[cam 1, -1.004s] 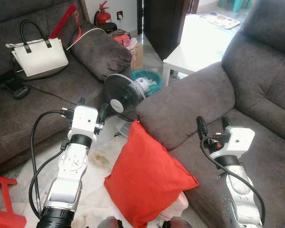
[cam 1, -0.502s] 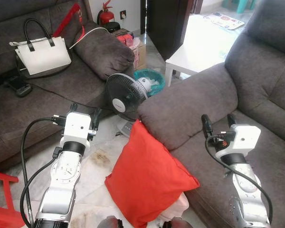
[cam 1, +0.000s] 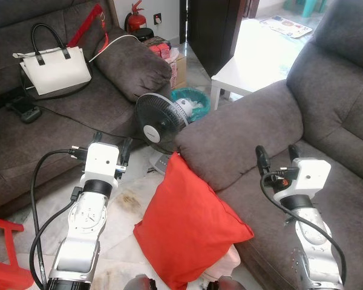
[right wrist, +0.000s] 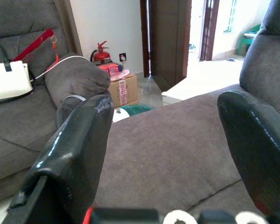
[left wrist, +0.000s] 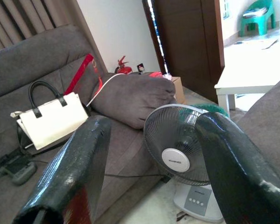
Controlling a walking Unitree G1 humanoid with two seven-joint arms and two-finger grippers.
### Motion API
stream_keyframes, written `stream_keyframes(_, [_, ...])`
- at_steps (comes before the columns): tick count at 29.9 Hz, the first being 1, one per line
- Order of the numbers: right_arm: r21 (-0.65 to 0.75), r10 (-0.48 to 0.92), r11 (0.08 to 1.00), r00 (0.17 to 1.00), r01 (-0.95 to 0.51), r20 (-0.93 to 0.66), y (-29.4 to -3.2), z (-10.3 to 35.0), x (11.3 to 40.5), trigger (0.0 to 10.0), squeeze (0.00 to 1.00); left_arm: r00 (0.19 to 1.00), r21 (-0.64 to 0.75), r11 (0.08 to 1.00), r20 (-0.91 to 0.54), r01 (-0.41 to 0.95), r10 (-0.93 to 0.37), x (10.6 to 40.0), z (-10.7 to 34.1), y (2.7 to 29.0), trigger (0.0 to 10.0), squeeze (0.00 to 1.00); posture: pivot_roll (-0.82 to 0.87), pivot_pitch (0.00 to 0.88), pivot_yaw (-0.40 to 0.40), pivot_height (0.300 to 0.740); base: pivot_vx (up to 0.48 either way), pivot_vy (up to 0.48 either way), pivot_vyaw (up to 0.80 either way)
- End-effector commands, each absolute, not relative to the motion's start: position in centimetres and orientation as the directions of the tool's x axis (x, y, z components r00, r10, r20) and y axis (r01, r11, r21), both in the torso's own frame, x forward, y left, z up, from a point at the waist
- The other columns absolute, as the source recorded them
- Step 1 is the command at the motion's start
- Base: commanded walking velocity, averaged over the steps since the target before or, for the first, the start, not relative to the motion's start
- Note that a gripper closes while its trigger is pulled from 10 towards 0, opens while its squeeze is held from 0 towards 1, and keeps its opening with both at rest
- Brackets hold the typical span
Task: Move the pillow to the sofa from floor
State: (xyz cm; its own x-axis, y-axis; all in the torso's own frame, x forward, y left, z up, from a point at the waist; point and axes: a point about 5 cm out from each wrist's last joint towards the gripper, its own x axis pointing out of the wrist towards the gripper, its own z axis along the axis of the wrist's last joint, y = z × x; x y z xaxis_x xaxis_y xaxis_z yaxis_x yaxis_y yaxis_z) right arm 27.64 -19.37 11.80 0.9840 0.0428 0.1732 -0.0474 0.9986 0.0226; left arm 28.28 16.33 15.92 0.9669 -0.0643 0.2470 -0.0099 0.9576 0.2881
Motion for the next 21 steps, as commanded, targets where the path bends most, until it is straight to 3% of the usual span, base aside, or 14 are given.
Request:
stream_keyframes(1, [0.024, 0.046, 0.998, 0.985, -0.050, 0.169, -19.32, 11.56, 27.54, 10.0, 0.00, 0.966, 0.294, 0.956, 0.249, -0.004, -0.072, 28.36, 16.05, 16.19, 10.0, 0.00, 0.07, 0.099, 0.026, 0.686, 0.000, 0.000, 0.00])
stream_keyframes(10, [0.016, 0.053, 0.998, 0.988, -0.056, 0.142, -19.30, 11.33, 27.66, 10.0, 0.00, 0.964, 0.284, 0.959, 0.252, 0.015, -0.089, 28.41, 16.06, 15.51, 10.0, 0.00, 0.06, 0.091, 0.022, 0.686, 0.000, 0.000, 0.00])
stream_keyframes(18, [0.003, 0.072, 0.997, 0.989, -0.073, 0.130, -18.82, 11.17, 27.87, 10.0, 0.00, 0.964, 0.282, 0.959, 0.249, 0.020, -0.093, 28.43, 15.99, 15.36, 10.0, 0.00, 0.07, 0.101, 0.016, 0.629, 0.000, 0.000, 0.00])
stream_keyframes(21, [0.001, 0.069, 0.998, 0.989, -0.069, 0.128, -18.88, 11.07, 27.81, 10.0, 0.00, 0.964, 0.281, 0.959, 0.248, 0.021, -0.094, 28.42, 15.97, 15.30, 10.0, 0.00, 0.06, 0.104, 0.015, 0.629, 0.000, 0.000, 0.00])
